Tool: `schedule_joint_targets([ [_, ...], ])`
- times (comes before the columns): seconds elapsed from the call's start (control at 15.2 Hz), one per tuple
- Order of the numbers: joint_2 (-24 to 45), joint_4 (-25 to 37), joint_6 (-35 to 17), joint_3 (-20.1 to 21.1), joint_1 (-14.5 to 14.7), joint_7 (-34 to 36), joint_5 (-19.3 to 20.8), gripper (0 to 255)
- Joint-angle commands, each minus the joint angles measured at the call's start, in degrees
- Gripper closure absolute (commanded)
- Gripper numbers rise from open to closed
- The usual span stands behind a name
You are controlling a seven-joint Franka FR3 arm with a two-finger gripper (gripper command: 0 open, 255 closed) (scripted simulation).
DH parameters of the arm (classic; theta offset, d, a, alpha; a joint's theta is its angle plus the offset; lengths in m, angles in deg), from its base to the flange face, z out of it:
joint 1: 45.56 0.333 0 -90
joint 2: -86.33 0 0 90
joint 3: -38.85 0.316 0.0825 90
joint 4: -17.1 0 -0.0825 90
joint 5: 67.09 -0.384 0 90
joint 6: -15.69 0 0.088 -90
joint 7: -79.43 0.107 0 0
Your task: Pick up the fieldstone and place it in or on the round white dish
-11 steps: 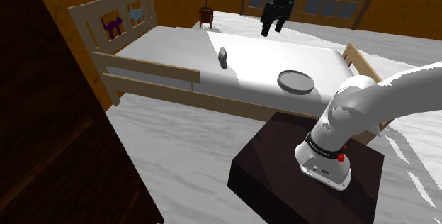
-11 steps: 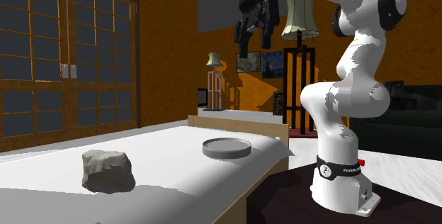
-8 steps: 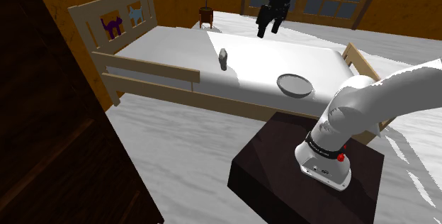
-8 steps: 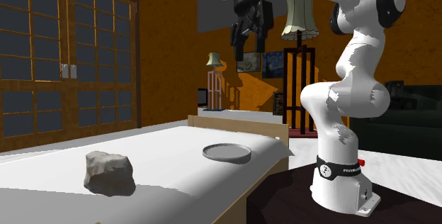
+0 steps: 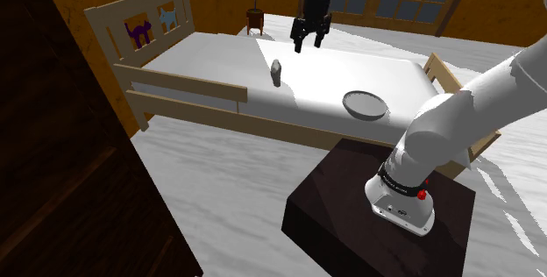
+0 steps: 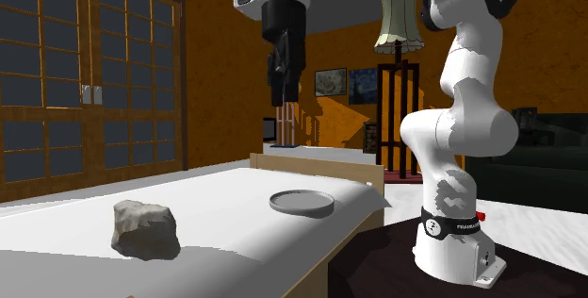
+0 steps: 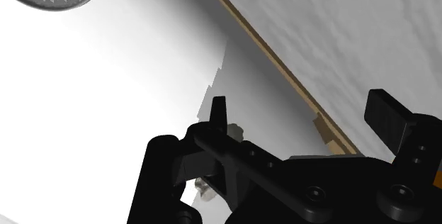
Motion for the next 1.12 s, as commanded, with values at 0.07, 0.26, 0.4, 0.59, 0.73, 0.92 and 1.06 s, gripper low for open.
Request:
schedule_joint_targets([
  [0.07, 6.45, 2.96, -2.73, 0.24, -0.54, 2.30, 0.48, 0],
  [0.26, 13.05, 6.60, -4.91, 0.12, -1.11, 4.28, 1.04, 0],
  [0.4, 17.48, 9.37, -6.04, -0.03, -1.49, 5.56, 1.40, 0],
  [0.59, 24.15, 14.04, -7.24, -0.43, -1.99, 7.40, 1.88, 0],
  [0.73, 28.62, 17.50, -7.71, -0.78, -2.31, 8.55, 2.13, 0],
  [0.92, 35.39, 23.24, -7.92, -1.38, -2.82, 10.16, 2.38, 0],
  [1.06, 39.97, 27.47, -7.72, -1.82, -3.20, 11.14, 2.44, 0],
])
